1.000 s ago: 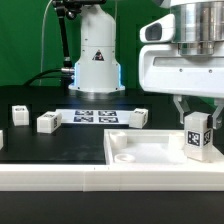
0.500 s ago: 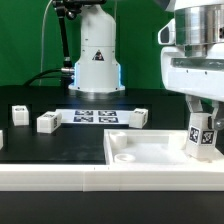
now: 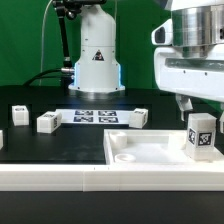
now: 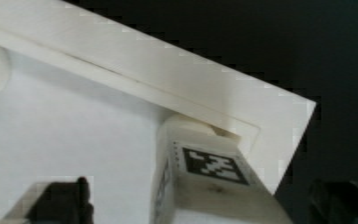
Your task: Assemble one leg
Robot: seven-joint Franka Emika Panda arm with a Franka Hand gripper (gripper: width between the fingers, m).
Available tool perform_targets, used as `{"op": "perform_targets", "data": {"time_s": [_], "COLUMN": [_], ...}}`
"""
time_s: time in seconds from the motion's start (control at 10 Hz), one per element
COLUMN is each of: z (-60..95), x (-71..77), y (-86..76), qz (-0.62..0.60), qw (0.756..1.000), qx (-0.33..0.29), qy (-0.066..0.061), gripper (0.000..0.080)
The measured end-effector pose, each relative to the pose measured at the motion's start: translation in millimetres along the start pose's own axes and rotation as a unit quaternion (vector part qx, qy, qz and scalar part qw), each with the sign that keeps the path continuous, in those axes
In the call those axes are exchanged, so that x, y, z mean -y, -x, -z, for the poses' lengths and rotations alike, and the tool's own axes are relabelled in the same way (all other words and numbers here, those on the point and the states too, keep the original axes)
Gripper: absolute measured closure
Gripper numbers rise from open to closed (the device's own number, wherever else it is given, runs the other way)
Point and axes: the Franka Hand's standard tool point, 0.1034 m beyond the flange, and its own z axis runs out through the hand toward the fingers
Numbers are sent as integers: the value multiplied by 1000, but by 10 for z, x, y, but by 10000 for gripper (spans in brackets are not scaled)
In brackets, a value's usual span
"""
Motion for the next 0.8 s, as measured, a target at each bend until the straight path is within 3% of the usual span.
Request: {"op": "perform_targets", "data": {"time_s": [0.2,0.3,0.6,0.8], "z": [6,11,14,4], "x": [21,26,66,63], "y": [-9,5,7,1], "qz": [96,170,309,400], "qw": [995,985,951,915], "qx": [-2,-3,-14,-21], "qy": [4,20,30,38], "gripper": [163,152,151,151]}}
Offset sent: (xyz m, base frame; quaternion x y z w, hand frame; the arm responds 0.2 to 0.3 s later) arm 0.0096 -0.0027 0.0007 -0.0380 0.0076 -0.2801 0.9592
